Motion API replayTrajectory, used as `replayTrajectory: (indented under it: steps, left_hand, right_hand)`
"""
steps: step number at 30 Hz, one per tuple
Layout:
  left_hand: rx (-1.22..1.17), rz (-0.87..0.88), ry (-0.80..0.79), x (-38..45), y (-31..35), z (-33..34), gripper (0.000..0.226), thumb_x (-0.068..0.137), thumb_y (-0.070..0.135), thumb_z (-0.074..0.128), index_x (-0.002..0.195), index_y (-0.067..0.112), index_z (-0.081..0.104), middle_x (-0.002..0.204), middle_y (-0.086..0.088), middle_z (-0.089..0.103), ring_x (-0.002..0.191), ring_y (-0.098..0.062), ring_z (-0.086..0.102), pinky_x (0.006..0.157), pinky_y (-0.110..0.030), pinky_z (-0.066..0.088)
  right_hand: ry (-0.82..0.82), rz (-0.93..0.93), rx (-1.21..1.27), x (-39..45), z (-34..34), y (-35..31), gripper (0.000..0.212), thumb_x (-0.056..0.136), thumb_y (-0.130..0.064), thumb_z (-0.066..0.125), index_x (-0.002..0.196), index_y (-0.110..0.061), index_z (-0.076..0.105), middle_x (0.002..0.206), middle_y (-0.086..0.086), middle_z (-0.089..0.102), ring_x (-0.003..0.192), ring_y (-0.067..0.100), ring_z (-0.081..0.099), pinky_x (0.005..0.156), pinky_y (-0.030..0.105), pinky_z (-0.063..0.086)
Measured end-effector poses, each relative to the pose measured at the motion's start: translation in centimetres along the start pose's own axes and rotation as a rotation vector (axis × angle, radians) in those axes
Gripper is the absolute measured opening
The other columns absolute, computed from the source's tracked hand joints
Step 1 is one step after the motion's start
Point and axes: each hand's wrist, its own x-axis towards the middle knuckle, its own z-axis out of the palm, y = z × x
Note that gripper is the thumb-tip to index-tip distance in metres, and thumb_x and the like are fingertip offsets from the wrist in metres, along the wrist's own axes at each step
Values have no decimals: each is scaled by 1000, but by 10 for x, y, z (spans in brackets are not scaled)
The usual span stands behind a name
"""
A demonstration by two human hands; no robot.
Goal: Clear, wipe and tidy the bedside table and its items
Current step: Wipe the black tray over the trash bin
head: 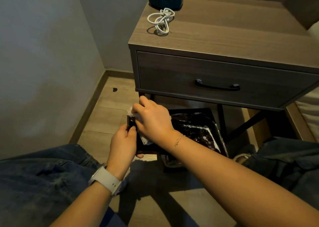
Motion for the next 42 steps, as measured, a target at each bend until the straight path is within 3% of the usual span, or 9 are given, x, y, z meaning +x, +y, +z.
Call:
replayTrajectory:
  steps: [3,14,22,25,28,31,35,38,42]
  left_hand:
    - [-53,-18,1,-2,0,3,21,101,19,41,103,7,58,84,-15,61,63,-26,66,35,-21,45]
    - [-190,-69,-5,-15,-4,0,15,101,16,42,99,16,56,93,-14,66,70,-26,67,34,-20,46]
    - [-160,-26,60,-19,-10,-14,14,102,17,39,106,12,51,95,-18,62,76,-30,66,35,-19,47]
    - [-168,-32,85,-16,-17,-19,14,102,17,38,111,14,49,99,-14,61,85,-35,67,37,-20,49]
    - [-200,-53,144,-12,-18,-22,16,101,13,38,113,15,49,100,-14,62,83,-34,67,38,-23,50]
    - [-242,-56,174,-9,-17,-21,18,99,10,38,112,13,50,103,-16,62,81,-33,66,37,-23,50]
    - [-280,-72,166,-15,-21,-14,25,99,10,38,122,7,49,110,-22,62,83,-38,67,38,-23,50]
    - [-267,-66,132,-29,-24,0,21,100,10,38,118,6,47,106,-21,61,82,-37,67,38,-24,51]
    - [-271,-60,110,-45,-29,19,17,99,8,39,114,15,43,107,-11,59,84,-38,68,42,-30,54]
  right_hand:
    - [-4,-10,-38,-2,-3,4,19,70,-17,73,84,-12,62,89,8,55,69,25,56,47,27,27]
    - [-147,6,-135,-22,-16,23,21,78,-19,66,98,-14,61,105,7,54,90,28,58,56,32,35]
    - [-227,311,-165,-53,-39,81,18,88,-24,57,105,-20,61,108,2,52,94,26,59,59,31,33]
    - [-111,514,67,-66,-65,84,17,84,-29,60,100,-31,63,97,-9,54,87,17,57,63,30,38]
    - [-16,723,573,-97,-85,73,9,77,-22,69,84,-26,64,85,-8,65,80,9,60,68,32,47]
    - [-188,923,873,-132,-70,63,8,79,-18,72,84,-13,69,83,4,68,80,18,63,73,32,49]
    - [-289,1324,1261,-139,-44,59,40,78,-41,73,97,-5,70,85,9,74,83,23,70,76,30,53]
    - [-330,1367,1528,-133,-37,59,43,82,-48,67,98,-8,71,94,14,74,90,29,70,78,35,53]
    - [-256,1345,1630,-136,-24,58,47,81,-41,71,108,-3,67,104,17,72,93,29,70,79,33,55]
